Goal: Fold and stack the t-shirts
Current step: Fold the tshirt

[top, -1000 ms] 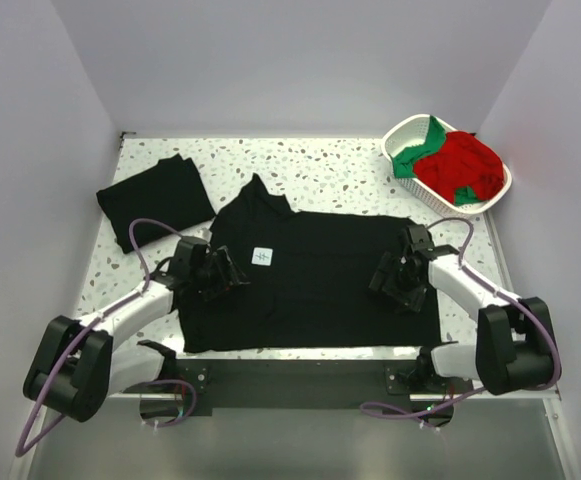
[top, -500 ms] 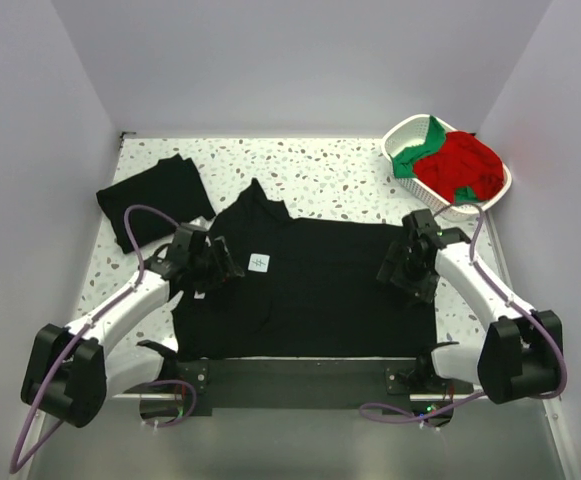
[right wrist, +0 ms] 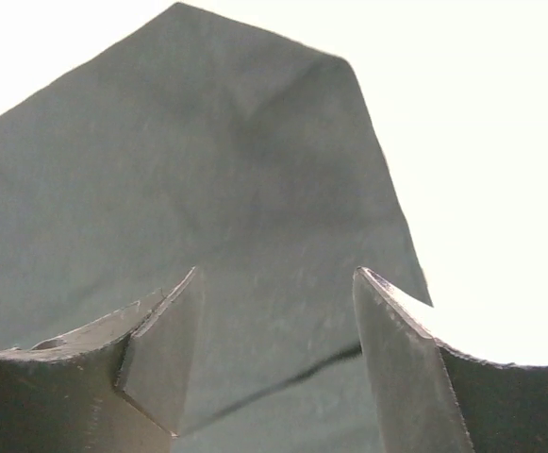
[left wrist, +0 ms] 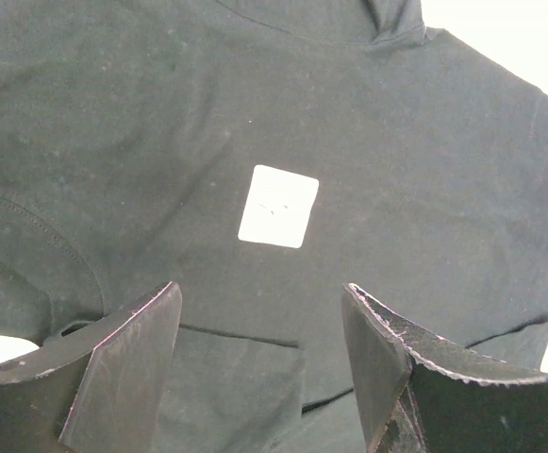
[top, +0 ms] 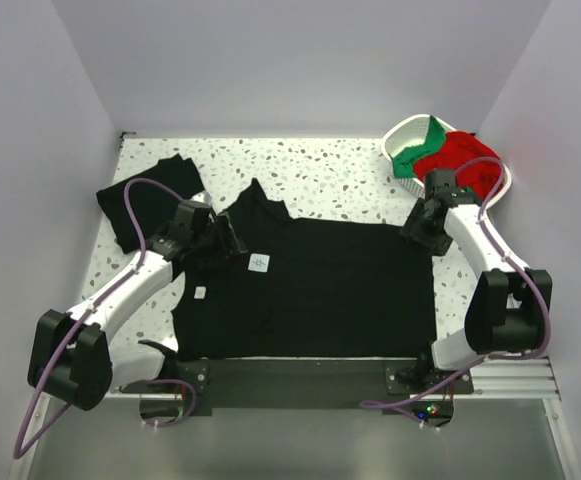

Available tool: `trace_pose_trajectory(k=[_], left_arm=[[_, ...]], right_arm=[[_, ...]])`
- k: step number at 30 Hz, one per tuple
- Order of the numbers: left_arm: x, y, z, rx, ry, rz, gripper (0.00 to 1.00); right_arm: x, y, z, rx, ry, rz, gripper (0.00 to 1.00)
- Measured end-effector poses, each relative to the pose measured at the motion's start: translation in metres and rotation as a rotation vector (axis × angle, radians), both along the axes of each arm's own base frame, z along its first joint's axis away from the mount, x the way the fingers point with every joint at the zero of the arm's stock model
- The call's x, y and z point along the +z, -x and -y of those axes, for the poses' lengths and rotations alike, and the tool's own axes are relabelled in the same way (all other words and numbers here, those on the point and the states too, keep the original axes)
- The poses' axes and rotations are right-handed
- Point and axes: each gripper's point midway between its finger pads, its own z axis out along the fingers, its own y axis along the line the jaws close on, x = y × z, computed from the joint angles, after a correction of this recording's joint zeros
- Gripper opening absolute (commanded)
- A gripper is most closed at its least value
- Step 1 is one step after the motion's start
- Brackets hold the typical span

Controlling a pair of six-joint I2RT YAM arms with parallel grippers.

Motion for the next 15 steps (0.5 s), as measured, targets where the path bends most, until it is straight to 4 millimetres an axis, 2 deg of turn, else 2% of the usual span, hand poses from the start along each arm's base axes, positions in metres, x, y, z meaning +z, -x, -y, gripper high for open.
trace_pose_trajectory(k=[9,15], left_arm=[[0.013,-0.014,0.003,0.001,0.0,0.029,0.74],[0.013,-0.019,0.004,-0.007,-0.012,0.03,0.74]], right_arm=[[-0.017,-0.035,0.023,-0.032,0.034,0.061,0.6],[-0.033,-0.048,0.035,-0.055,0.049,0.067,0.57]])
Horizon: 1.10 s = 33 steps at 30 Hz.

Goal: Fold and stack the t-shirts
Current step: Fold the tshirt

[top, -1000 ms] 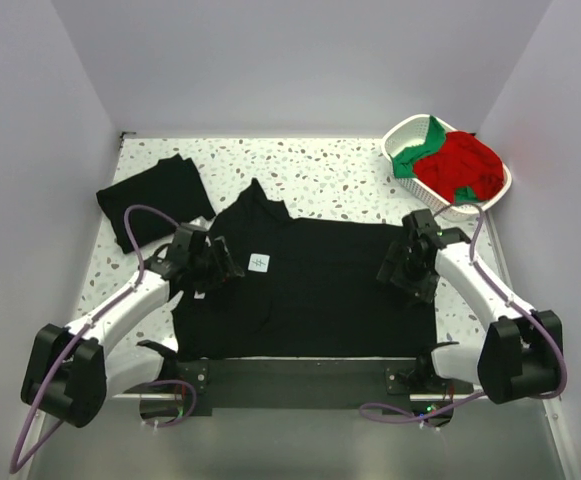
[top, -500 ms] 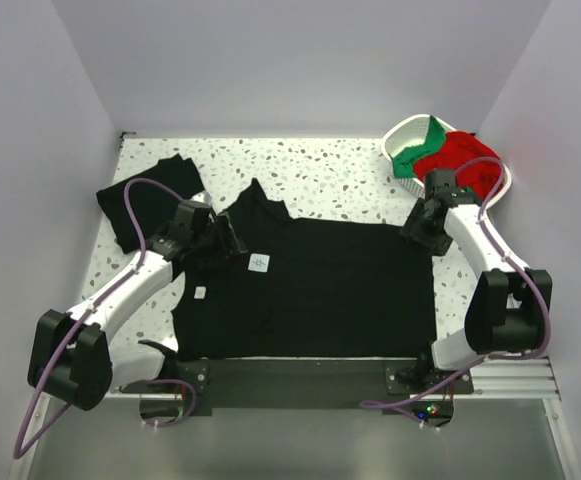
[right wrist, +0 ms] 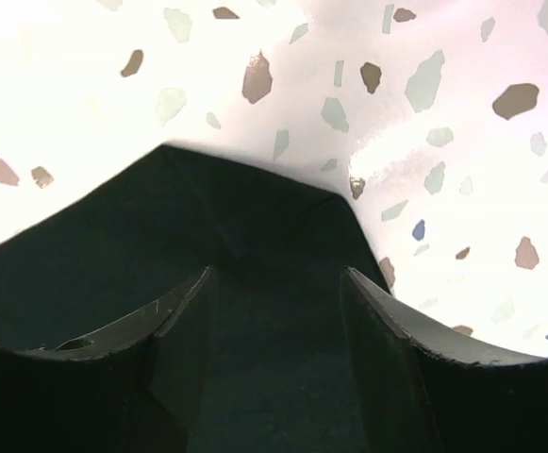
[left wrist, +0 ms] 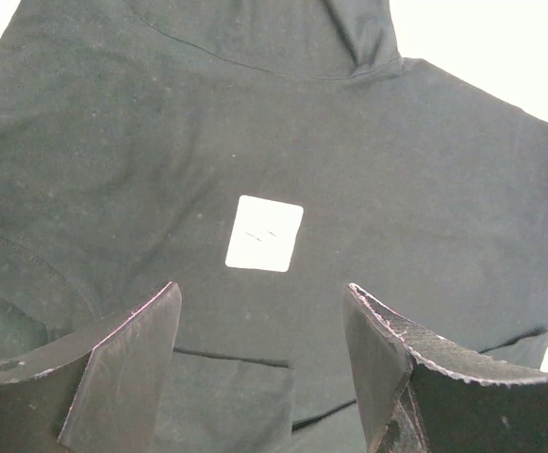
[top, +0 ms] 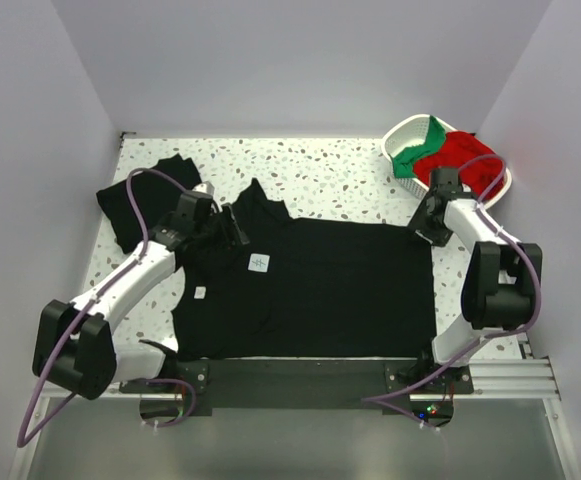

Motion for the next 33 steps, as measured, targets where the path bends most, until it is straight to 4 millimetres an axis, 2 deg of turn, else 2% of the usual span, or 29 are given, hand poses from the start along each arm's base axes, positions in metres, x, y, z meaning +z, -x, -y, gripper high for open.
trace_pose_trajectory(k=[6,9,21,33], left_arm=[[-0.001,-0.004,0.0,-0.002,-0.013,-0.006,0.74],[0.002,-0.007,0.001,-0.002,-0.013,0.002,0.74],[0.002,-0.022,0.005,-0.02,-0.034,0.002,0.74],[0.005,-0.033,0.009,-0.031,-0.04,0.016,0.74]], right_arm=[[-0.026,-0.002,0.002,-0.007,-0.004,-0.053,0.56],[-0.031,-0.002,0.002,-0.008,-0.005,-0.065,0.55],[-0.034,-0.006,0.007,-0.026,-0.011,-0.042,0.49],[-0.035,-0.013,-0.005,-0.002,-0.074,-0.007,0.45]])
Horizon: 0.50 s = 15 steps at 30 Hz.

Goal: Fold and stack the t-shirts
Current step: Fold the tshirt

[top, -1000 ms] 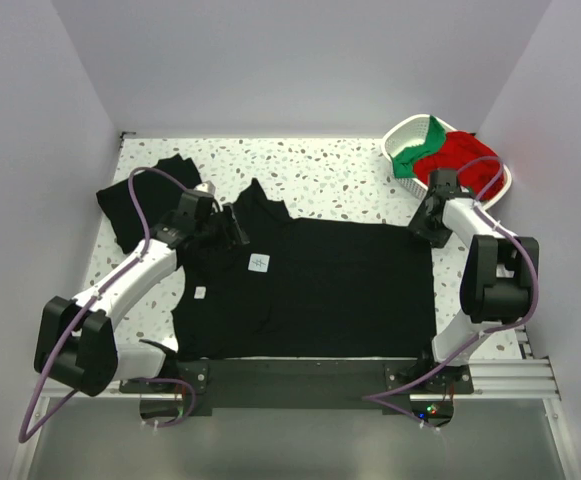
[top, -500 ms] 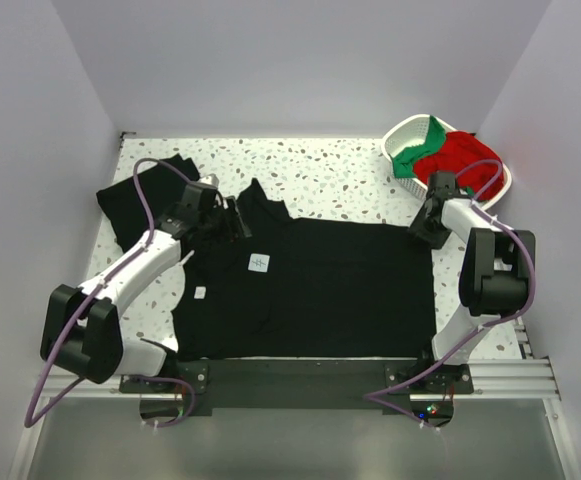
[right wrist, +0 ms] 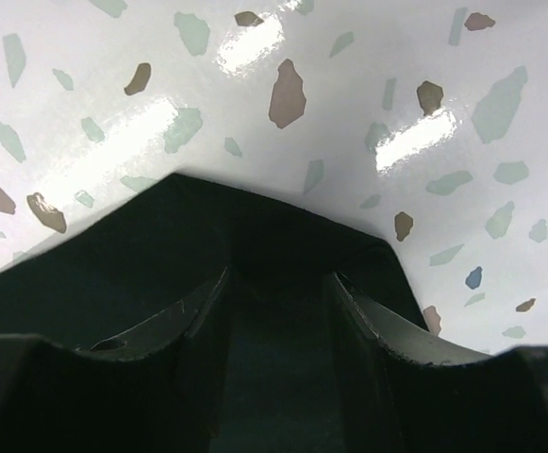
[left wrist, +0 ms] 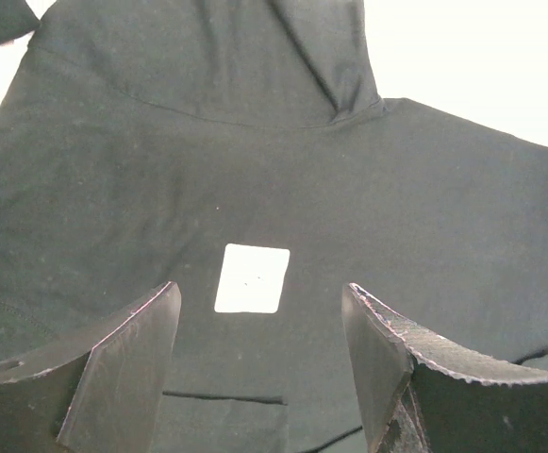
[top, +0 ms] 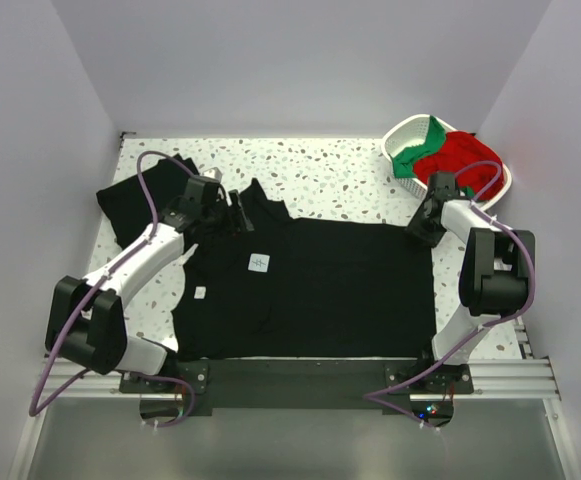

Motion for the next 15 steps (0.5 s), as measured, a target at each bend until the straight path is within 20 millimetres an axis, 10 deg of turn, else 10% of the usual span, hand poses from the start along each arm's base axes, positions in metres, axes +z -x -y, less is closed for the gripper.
trace_pose_trajectory(k=[15], left_arm=[[-0.005,-0.044,0.015,-0.032,-0.027,0.013,0.74]], right_arm=[[-0.01,-0.008,-0.003,0.0,-0.032,0.002,0.22]])
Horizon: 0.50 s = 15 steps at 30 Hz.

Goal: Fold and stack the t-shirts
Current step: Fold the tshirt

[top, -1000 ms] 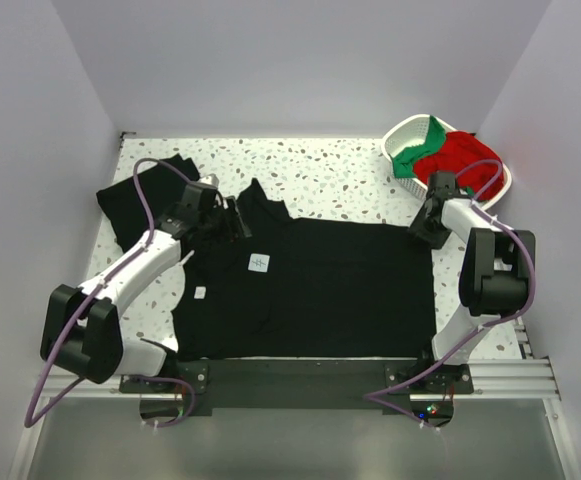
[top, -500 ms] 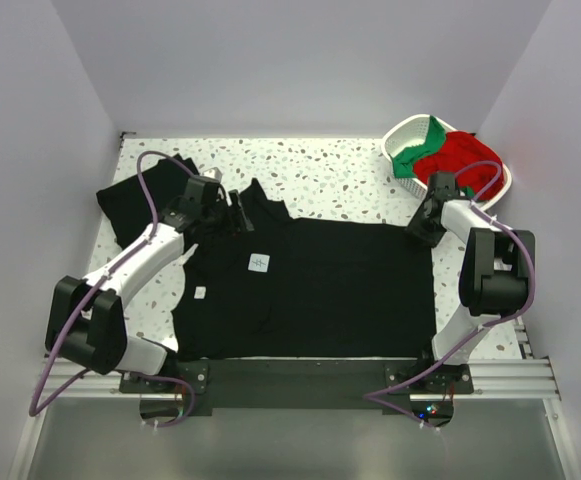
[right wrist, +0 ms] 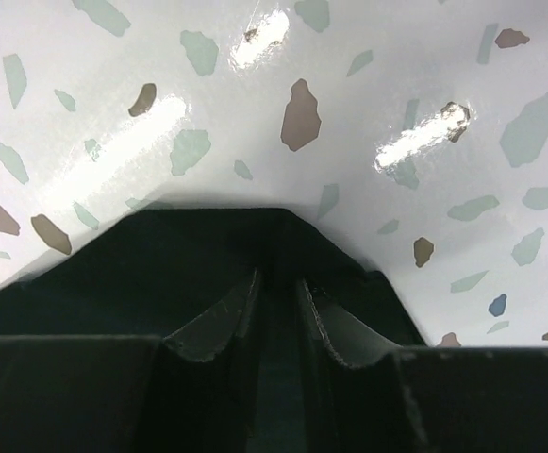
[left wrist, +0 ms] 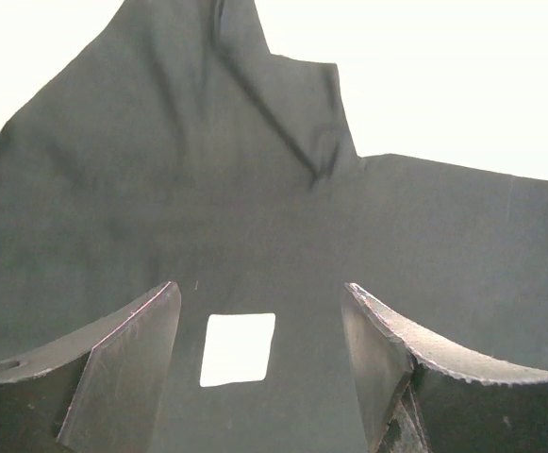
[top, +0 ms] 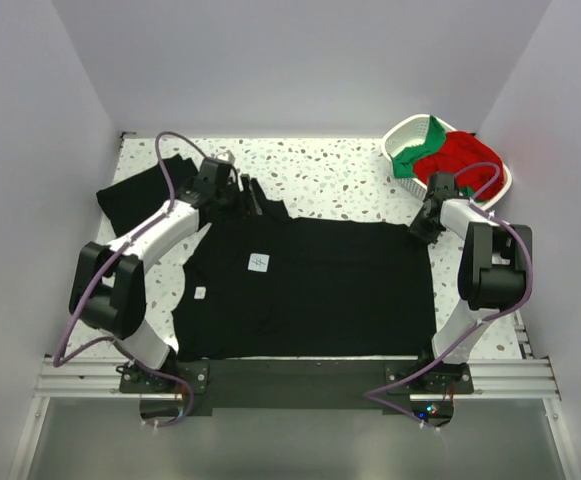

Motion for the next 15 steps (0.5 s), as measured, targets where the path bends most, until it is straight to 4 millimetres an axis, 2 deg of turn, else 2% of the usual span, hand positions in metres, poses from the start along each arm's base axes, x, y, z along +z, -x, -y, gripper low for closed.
trace_pose_trajectory(k=[7,11,15], left_arm=[[-0.006,-0.052,0.008,-0.013,-0.023,0.019,0.74],[-0.014,-0.09,-0.001,0.012,-0.036,0.029,0.72],[-0.027,-0.12,-0.011,0.027,-0.052,0.035,0.65]], right_arm=[[0.002,0.001,0.001,-0.004,0.002,-0.009,0.23],[0.005,0.001,0.001,-0.005,0.004,-0.014,0.23],[0.006,0.001,0.001,-0.007,0.003,-0.017,0.22]])
